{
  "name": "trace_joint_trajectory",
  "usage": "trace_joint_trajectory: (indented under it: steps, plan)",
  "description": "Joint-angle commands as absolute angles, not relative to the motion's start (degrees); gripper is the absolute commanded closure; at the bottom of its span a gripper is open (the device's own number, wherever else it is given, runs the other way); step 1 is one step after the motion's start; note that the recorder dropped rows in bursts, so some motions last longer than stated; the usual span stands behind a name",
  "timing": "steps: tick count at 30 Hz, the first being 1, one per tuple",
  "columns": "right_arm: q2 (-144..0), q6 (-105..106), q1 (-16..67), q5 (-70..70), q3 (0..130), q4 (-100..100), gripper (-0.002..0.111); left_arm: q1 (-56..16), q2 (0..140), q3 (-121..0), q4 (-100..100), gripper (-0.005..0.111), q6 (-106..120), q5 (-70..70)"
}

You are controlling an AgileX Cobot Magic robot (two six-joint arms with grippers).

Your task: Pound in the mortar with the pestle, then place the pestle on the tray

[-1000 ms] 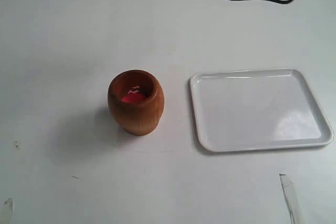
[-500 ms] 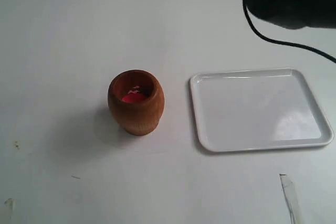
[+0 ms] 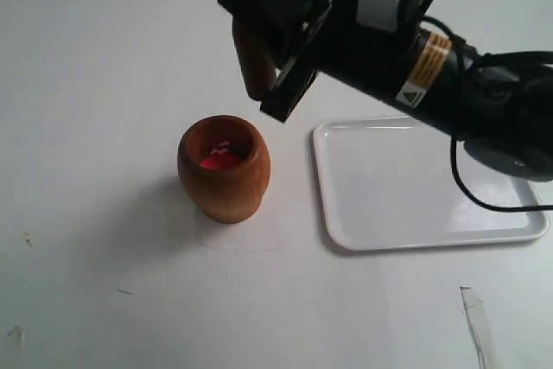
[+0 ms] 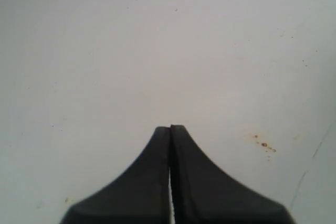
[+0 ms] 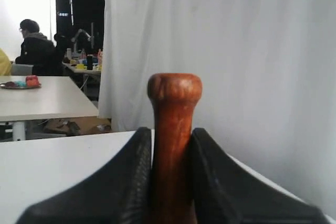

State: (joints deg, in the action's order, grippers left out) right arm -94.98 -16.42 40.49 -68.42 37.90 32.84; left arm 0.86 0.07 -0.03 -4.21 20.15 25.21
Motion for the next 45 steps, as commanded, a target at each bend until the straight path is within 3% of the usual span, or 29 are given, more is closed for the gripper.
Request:
trace_joint_trajectory:
  steps: [1,9,35,45]
  plan:
    - [-99.3,-11.0,46.4,-70.0,38.9,29.4,0.108,0.4,0.0,0.0,-3.8,0.107,19.7,25.0]
    - [-110.1,-7.6,51.5,-70.0,45.0,26.3,0.108,0.4,0.0,0.0,-3.8,0.107,19.7,25.0]
    - [-108.7,0.6,51.4,-70.0,39.8,20.0,0.108,0.4,0.0,0.0,-3.8,0.107,19.7,25.0]
    - [-113.2,-7.6,51.4,-69.1,39.8,19.9,0.108,0.4,0.0,0.0,-3.8,0.107,19.7,25.0]
